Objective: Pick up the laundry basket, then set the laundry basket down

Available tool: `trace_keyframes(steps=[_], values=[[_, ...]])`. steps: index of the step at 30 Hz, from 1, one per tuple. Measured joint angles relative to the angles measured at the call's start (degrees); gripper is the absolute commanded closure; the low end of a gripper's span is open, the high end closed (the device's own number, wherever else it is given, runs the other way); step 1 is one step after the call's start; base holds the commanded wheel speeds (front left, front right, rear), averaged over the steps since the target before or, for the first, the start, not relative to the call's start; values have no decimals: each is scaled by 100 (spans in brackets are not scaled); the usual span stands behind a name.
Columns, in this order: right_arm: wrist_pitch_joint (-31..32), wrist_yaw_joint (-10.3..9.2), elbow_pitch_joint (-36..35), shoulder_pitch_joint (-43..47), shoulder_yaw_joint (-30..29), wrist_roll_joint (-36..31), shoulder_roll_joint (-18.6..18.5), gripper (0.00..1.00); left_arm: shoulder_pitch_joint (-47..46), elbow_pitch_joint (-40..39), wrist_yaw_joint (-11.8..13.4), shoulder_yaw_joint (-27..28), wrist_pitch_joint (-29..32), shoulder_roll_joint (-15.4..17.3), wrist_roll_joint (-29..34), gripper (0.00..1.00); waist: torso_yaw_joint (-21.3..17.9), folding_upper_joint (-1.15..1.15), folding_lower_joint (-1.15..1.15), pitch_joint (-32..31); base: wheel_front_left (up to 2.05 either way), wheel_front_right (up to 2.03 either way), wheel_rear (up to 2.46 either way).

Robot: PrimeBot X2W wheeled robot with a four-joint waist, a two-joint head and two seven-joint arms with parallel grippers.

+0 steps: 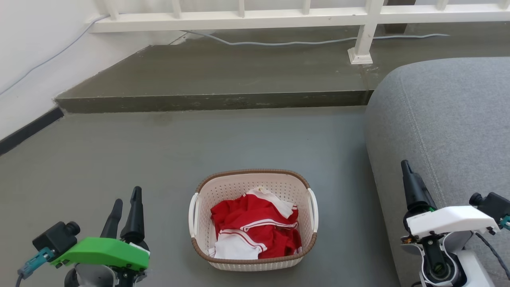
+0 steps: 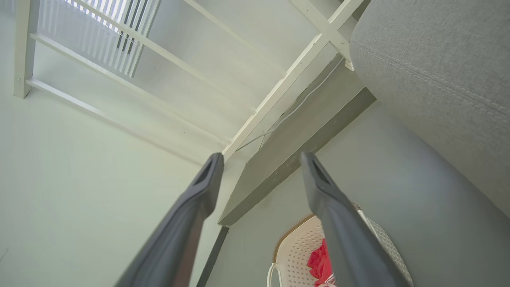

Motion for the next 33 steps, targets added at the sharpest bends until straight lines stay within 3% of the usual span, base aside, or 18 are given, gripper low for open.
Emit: trace_keyframes(steps=[33], values=[[-598, -543, -757, 3, 734, -2794, -24, 0, 8, -843, 546, -559, -634, 3, 3118, 0, -12, 0, 0, 121, 0, 0, 0]])
